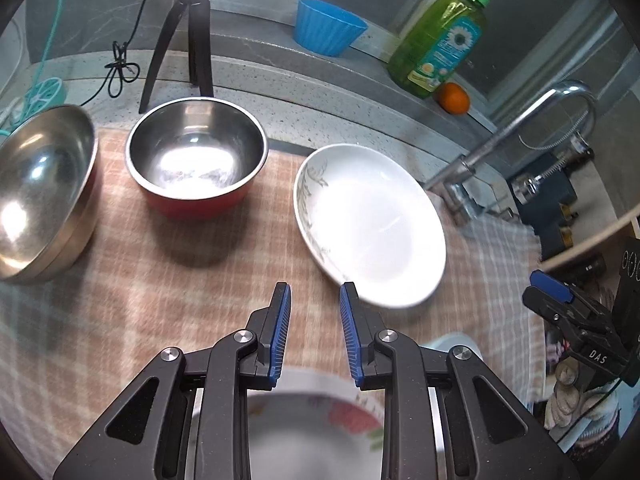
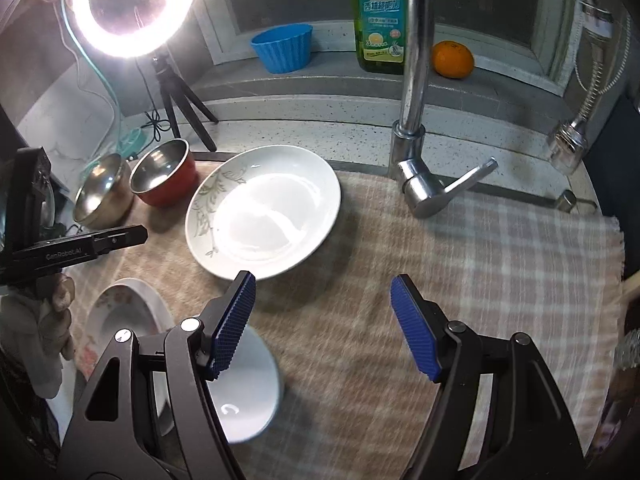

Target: Organize plates and bowls

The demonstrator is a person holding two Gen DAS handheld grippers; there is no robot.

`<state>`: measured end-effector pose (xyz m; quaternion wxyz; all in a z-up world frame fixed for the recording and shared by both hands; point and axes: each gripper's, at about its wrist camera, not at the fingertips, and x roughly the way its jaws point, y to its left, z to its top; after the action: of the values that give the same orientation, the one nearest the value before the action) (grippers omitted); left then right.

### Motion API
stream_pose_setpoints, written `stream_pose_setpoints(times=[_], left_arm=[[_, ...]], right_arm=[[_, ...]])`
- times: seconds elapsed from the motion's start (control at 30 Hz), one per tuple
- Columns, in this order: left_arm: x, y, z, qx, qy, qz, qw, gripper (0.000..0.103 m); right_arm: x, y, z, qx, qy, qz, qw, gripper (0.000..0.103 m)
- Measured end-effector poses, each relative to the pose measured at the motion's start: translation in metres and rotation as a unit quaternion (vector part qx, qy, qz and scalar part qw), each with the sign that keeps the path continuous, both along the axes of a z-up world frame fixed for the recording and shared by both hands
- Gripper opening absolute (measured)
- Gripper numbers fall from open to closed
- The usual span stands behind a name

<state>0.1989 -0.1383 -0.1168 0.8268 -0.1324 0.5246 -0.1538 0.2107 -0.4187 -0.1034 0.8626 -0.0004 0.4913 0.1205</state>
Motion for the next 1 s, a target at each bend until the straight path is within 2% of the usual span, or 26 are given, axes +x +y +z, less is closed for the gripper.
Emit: stream_pose_setpoints(times=[0.3,0.47,0.53,0.67,0.87,0.9,1.0], left_arm=[[0.029,-0.01,-0.014,0.018,0.004,0.017,0.9997,0.024],[0.047,-0.012,-0.021,0.023,0.009,0.026,0.9994,0.024],[0.051,-0.012,-0.024,0.022,0.011,0.026,0.9994,0.024],[0.058,-0.011,-0.032,0.02,0.022,0.025,0.9992,0.024],[0.066,-0.012,-0.039,0.019,0.03,0.019,0.9992,0.023],[0.067,-0.013,-0.04,0.019,0.031,0.017,0.9992,0.02],[0.071,-0.014,-0.043,0.02,0.035,0.014,0.9991,0.018]], right_arm=[[0.046,0.006,-0.025,0.013,0.016,0.01,1.0,0.071],[0.069,0.007,-0.04,0.026,0.04,0.013,0.999,0.048],[0.074,0.01,-0.045,0.021,0.044,0.012,0.999,0.047],[0.085,0.013,-0.056,0.011,0.052,0.007,0.999,0.035],[0.097,0.016,-0.064,-0.001,0.054,0.003,0.999,0.033],[0.099,0.016,-0.066,-0.001,0.057,0.001,0.998,0.033],[0.103,0.017,-0.071,0.0,0.064,0.001,0.998,0.026]])
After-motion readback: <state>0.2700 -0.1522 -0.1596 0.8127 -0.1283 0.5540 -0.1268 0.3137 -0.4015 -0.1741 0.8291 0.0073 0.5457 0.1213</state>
